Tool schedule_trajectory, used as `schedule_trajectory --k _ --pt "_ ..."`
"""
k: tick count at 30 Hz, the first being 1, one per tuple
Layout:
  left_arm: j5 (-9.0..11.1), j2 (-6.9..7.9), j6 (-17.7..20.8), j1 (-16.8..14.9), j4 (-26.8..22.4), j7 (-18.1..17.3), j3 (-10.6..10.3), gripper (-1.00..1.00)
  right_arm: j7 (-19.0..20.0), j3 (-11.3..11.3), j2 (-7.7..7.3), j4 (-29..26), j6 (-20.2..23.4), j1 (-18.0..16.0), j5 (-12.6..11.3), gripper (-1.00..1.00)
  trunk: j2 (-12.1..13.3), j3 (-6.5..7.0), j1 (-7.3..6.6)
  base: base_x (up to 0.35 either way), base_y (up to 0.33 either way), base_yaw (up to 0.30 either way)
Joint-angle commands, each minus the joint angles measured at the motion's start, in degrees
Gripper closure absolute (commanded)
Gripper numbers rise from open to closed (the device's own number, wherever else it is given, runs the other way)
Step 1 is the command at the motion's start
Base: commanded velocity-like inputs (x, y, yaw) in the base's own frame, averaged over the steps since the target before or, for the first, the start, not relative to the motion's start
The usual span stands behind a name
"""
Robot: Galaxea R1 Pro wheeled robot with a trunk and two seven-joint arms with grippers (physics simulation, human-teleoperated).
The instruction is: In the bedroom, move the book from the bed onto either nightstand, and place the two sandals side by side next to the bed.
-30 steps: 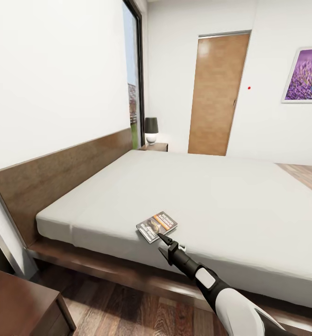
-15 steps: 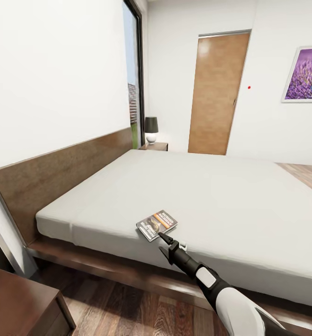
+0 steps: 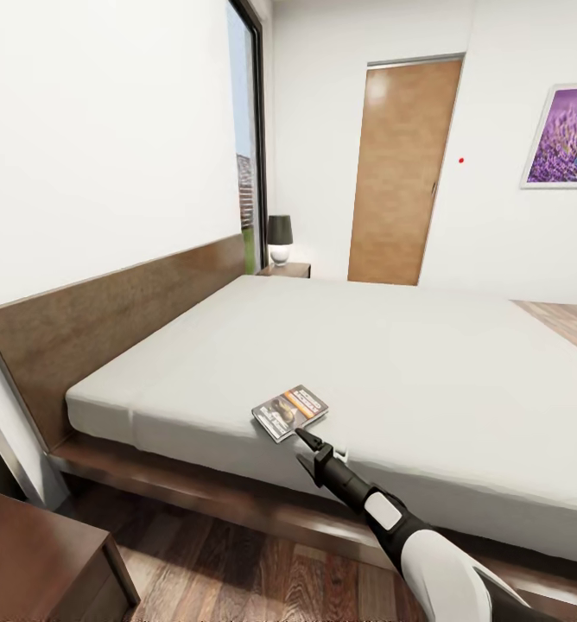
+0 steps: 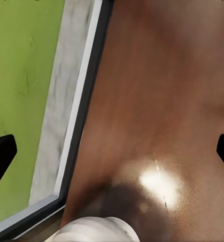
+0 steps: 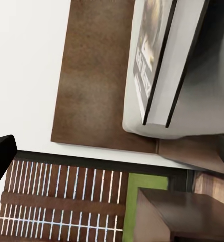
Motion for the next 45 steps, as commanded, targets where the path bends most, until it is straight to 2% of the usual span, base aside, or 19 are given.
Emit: schedule_trajectory --k 1,8,20,31,36,45 --pt "0.61 0.03 0.07 -0.4 -0.09 0.53 -0.37 -1.0 -0.02 0.03 0.0 -0.06 0.48 -0.04 -0.4 -1.0 -0.02 -0.06 -0.01 0.0 0.0 0.0" --pt "0.61 0.01 0.07 -0.4 -0.09 0.53 -0.37 -1.0 -0.04 -0.02 -0.37 -0.05 0.5 -0.35 -0.54 -1.0 -0.02 -0.06 -0.01 0.0 0.0 0.0" --pt "0.61 0.02 0.07 -0.4 -0.09 0.55 -0.37 -1.0 -0.16 0.04 -0.52 -0.02 0.56 -0.75 -2.84 -1.0 -0.02 -0.06 -0.01 0.0 0.0 0.0" --pt "0.56 0.03 0.07 -0.4 -0.1 0.53 -0.37 -1.0 -0.41 0.05 -0.53 -0.04 0.57 -1.15 -3.07 -1.0 -0.02 -0.06 -0.01 0.0 0.0 0.0" --pt "0.57 0.02 0.07 -0.4 -0.11 0.54 -0.38 -1.0 -0.46 0.05 -0.53 -0.04 0.57 -1.23 -3.11 -1.0 -0.87 -1.08 0.51 0.0 0.0 0.0" --pt "0.6 0.01 0.07 -0.4 -0.09 0.58 -0.37 -1.0 -0.48 0.05 -0.56 -0.01 0.55 -1.27 -3.12 -1.0 -0.87 -1.08 0.51 0.0 0.0 0.0"
